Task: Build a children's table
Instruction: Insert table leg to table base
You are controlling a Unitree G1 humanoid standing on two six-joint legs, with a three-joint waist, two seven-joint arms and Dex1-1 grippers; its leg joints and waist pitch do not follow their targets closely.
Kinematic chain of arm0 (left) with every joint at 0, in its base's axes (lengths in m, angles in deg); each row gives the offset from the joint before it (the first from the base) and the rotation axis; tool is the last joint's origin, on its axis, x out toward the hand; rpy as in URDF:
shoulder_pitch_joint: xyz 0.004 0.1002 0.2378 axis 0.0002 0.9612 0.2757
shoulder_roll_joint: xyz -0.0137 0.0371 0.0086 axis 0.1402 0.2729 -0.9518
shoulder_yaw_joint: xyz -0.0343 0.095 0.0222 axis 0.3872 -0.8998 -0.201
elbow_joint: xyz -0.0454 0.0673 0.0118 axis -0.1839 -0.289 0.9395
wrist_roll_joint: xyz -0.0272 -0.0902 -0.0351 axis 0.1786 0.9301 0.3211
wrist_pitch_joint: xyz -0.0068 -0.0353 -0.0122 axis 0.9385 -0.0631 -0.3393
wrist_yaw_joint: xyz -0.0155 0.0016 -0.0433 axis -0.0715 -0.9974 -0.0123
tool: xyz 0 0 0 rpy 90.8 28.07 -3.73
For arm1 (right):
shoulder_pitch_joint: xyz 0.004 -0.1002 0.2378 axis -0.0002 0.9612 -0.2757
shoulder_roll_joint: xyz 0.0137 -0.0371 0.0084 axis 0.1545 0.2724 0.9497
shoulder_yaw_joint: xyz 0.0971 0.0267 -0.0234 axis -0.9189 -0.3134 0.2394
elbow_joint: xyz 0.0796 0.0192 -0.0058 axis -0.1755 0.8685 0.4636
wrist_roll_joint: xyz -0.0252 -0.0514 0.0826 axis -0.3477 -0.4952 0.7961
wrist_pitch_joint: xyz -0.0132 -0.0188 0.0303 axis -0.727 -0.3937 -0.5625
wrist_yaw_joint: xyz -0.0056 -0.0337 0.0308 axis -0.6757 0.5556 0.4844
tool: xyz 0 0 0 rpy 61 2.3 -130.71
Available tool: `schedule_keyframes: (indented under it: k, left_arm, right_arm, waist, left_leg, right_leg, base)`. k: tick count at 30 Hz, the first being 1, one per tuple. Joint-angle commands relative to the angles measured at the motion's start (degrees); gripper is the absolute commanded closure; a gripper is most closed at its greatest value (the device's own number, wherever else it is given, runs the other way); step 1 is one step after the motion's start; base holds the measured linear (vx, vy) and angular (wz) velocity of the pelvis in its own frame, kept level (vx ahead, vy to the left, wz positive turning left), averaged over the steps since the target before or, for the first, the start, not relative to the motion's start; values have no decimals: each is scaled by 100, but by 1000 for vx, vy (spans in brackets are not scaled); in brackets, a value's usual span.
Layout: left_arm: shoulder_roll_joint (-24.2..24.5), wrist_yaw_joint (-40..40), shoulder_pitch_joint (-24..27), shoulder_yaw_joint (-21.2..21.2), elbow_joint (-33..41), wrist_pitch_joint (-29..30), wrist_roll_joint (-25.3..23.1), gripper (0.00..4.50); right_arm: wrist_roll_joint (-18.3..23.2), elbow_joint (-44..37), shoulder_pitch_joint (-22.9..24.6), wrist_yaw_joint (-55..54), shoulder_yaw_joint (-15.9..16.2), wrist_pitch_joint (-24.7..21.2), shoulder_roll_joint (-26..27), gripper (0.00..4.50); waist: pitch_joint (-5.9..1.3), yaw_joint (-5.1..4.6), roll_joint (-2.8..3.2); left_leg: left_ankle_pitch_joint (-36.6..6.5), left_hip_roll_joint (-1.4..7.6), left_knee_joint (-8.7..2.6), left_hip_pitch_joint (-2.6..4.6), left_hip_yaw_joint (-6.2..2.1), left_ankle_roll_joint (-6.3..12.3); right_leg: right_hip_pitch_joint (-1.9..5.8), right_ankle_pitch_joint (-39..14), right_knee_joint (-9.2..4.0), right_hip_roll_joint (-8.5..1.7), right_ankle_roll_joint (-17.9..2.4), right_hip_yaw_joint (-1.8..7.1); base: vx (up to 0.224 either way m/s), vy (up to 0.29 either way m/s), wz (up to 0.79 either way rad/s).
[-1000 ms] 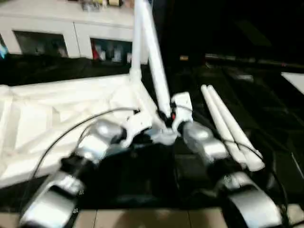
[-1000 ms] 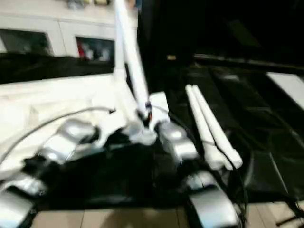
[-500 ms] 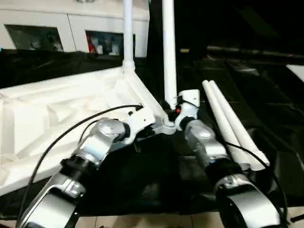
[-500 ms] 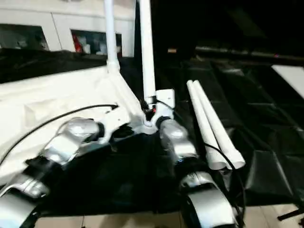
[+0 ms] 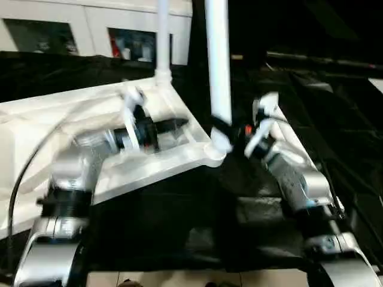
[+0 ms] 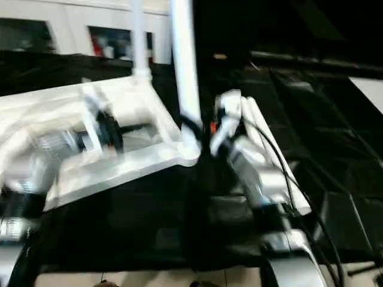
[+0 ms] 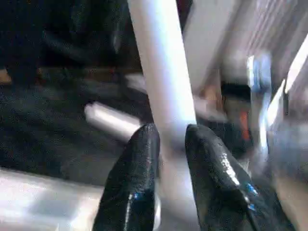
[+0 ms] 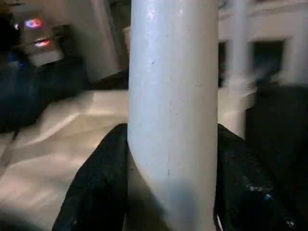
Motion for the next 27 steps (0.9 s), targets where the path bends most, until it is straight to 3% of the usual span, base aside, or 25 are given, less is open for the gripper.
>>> schedule_keyframes:
  k: [1, 6, 8, 10, 14, 15, 17, 27]
  left_arm:
    - [-360, 543, -354, 197, -234, 187, 402, 295]
    - [-601, 724, -600, 263, -444, 343, 559, 264]
    - [-668, 736, -620, 227, -424, 489, 521, 247]
    - [-734, 778, -616, 207, -428, 504, 486, 228]
    - [-764, 808, -594, 167, -390, 577, 537, 206]
    - [-772, 840, -594, 150, -399, 613, 561, 195]
    - [-780, 954, -621, 140, -468, 659, 574, 185]
    - [-829, 1188, -699, 332, -629, 694, 601, 104]
  right_arm:
    - [310, -620, 109, 247, 85, -389, -100, 262]
    - [404, -966, 237, 302, 99, -709, -91, 262]
    - [432, -1066, 275, 313, 90, -828, -89, 262]
    - [471, -1165, 317, 306, 98, -918, -98, 262]
    - [469, -1244, 357, 290, 111, -971, -122, 262]
    - [471, -1279, 375, 286, 112, -997, -135, 262]
    - [461, -1357, 404, 273, 100, -1063, -153, 262]
    - [414, -1454, 397, 259, 58, -1144, -164, 262]
  waist:
    - [-353, 36, 52]
    - [-371, 118, 17]
    - [-400, 131, 37]
    - [-400, 132, 17]
    - [-401, 139, 15]
    - [-398, 148, 75]
    - [-398, 141, 48]
    - [-398, 148, 31]
  left_leg:
    - [-1196, -122, -334, 89, 176, 76]
    - [-878, -159, -309, 43, 177, 71]
    - [-637, -164, -285, 38, 172, 105]
    - [-571, -169, -275, 36, 177, 140]
    - [-586, -168, -271, 44, 175, 150]
    - [-604, -167, -274, 47, 168, 135]
    - [-674, -165, -274, 49, 169, 111]
    - [-729, -171, -260, 39, 161, 77]
  right_leg:
    - [394, -756, -283, -129, -1208, 115]
    - [425, -636, -268, -129, -1070, 121]
    - [438, -271, -223, -130, -1125, 119]
    - [442, -126, -219, -118, -1182, 113]
    - [449, -137, -217, -118, -1209, 110]
    - [446, -162, -212, -126, -1207, 112]
    - [448, -227, -224, -119, -1194, 108]
    - [452, -372, -226, -124, -1155, 104]
  base:
    - [0, 0, 0]
    - [0, 0, 0]
    - [0, 0, 0]
    - [0, 0, 0]
    - [0, 0, 0]
    - [0, 0, 0]
    - [0, 0, 0]
    - [0, 0, 0]
